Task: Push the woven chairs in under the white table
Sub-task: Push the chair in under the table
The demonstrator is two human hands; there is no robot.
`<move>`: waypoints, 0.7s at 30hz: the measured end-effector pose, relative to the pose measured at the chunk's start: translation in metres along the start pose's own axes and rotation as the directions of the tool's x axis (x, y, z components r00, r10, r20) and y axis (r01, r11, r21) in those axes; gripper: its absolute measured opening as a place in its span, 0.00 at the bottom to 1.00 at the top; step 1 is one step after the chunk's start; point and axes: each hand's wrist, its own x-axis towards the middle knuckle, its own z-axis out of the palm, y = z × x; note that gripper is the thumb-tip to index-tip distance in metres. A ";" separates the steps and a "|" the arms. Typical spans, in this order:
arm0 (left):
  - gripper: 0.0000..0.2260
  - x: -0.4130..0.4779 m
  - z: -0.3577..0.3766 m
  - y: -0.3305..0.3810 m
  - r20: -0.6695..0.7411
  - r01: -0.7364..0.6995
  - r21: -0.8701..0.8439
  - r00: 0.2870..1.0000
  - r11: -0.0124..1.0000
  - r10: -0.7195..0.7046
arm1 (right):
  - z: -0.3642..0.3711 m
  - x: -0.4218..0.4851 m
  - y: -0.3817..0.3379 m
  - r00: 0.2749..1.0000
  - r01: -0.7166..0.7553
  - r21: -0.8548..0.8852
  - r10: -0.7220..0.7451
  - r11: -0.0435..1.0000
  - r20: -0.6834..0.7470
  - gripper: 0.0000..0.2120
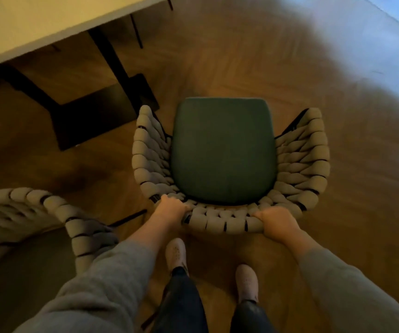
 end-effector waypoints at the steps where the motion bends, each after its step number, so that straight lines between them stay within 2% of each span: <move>1: 0.19 -0.005 0.004 0.007 0.008 0.028 -0.013 1.000 1.000 -0.028 | 0.000 -0.003 0.001 1.000 0.024 -0.016 -0.024 1.000 0.003 0.15; 6: 0.18 -0.030 0.036 0.041 0.026 0.133 -0.096 0.991 0.986 -0.131 | 0.005 -0.020 0.003 0.992 0.129 -0.052 -0.128 0.990 0.013 0.14; 12: 0.17 -0.044 0.060 0.071 0.023 0.186 -0.214 0.982 0.959 -0.186 | 0.005 -0.022 0.017 0.969 0.247 -0.108 -0.241 0.963 0.062 0.18; 21: 0.16 -0.017 0.045 0.036 -0.022 0.210 -0.374 0.972 0.903 -0.235 | -0.052 0.064 0.035 0.922 0.386 -0.249 -0.361 0.888 0.143 0.13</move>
